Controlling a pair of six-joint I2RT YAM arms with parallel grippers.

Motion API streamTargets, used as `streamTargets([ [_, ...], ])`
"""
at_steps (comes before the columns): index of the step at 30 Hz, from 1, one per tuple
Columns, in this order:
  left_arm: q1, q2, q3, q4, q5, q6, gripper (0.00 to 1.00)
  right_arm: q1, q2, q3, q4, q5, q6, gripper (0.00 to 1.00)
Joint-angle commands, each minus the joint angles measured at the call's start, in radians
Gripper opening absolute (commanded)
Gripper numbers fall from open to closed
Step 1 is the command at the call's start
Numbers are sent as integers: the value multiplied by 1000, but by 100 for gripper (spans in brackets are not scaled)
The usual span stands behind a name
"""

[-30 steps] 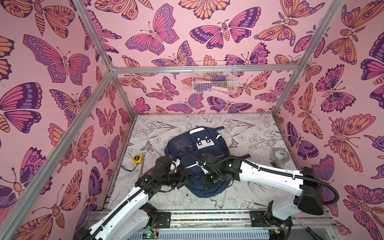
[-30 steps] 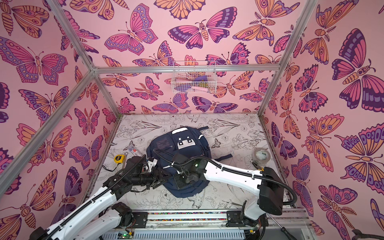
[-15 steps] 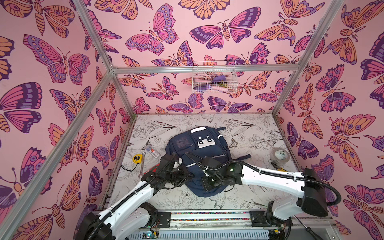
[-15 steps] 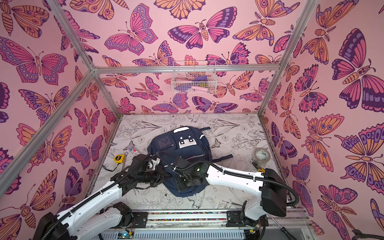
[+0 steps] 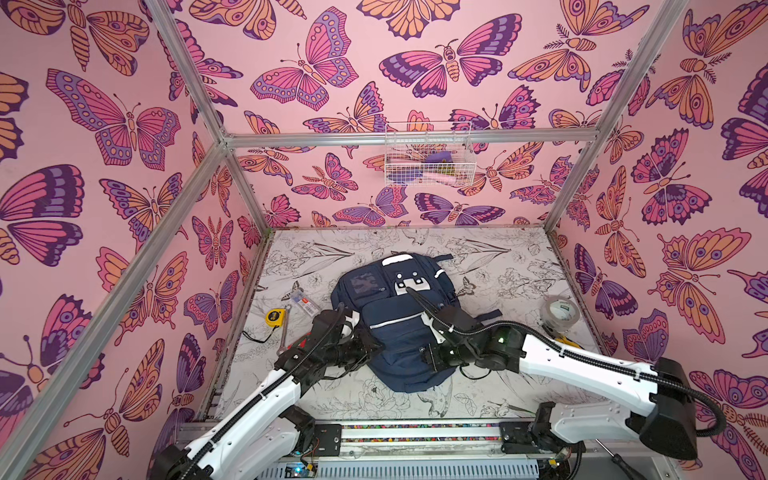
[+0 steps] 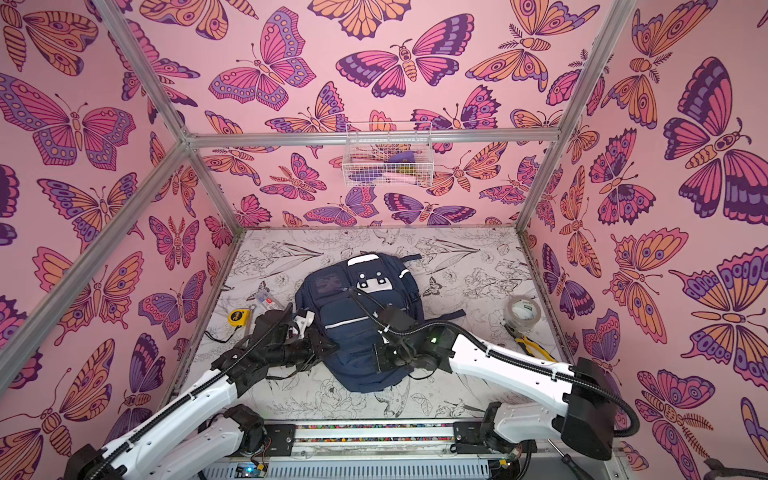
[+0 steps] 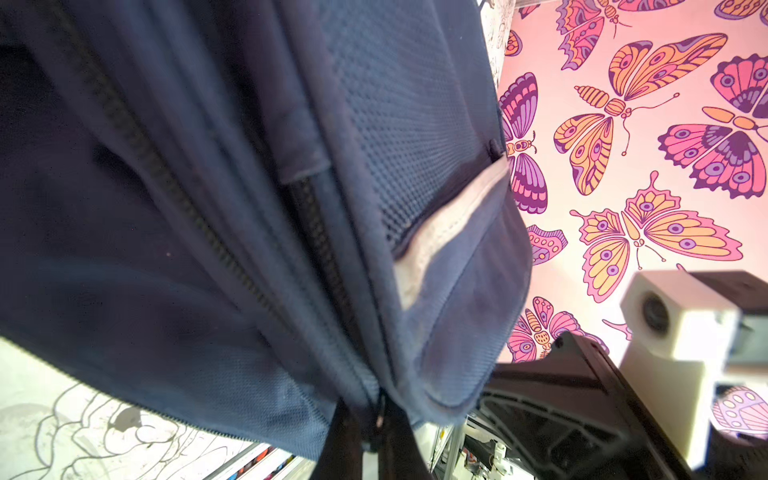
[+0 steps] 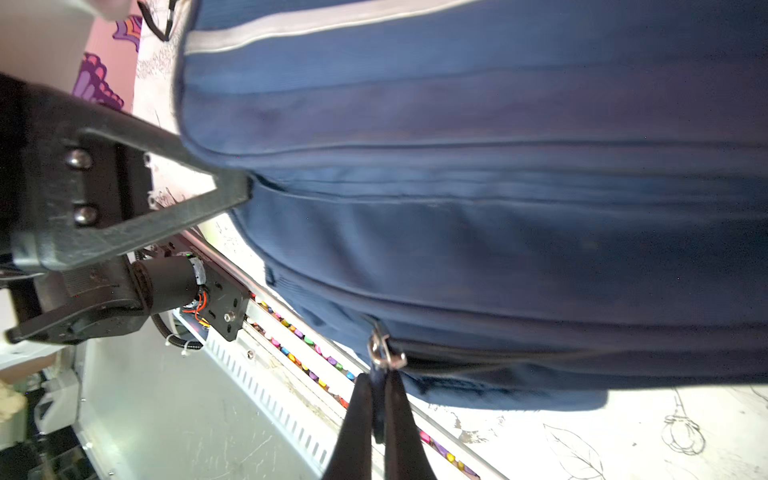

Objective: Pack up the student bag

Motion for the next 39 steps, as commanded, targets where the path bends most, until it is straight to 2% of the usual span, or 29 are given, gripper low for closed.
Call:
streamTargets([
  [1, 76, -3, -21, -117, -199, 77, 0, -113, -49, -57, -229, 119, -15, 0],
  [6, 140, 45, 15, -124, -187, 132, 0, -256, -89, -105, -254, 120, -54, 0],
  [9, 197, 104, 50, -120, -172, 169, 0, -273, -117, -111, -269, 120, -73, 0],
  [11, 246, 144, 81, -117, -159, 201, 0, -270, -121, -113, -258, 67, -81, 0],
  [15, 350, 238, 162, -116, -152, 248, 0, -157, -110, -131, -131, -11, -15, 0],
  [20, 413, 352, 253, -116, -105, 277, 0, 29, 4, -38, 21, -18, 52, 0],
  [22, 416, 368, 267, -122, -48, 264, 20, 56, 52, -6, 88, -31, 71, 0],
  [24, 401, 338, 249, -133, -30, 243, 37, 61, 99, 27, 132, -45, 76, 0],
  [27, 388, 228, 198, -189, -29, 209, 51, 61, 155, 76, 143, -41, 68, 0],
  [29, 360, 137, 156, -216, -21, 165, 54, 61, 176, 88, 154, -50, 67, 0],
  [33, 242, 11, 99, -228, -26, 42, 59, 62, 189, 79, 183, -74, 74, 0],
  [39, 50, 30, 96, -163, -77, -96, 59, 78, 168, 66, 215, -80, 94, 0],
])
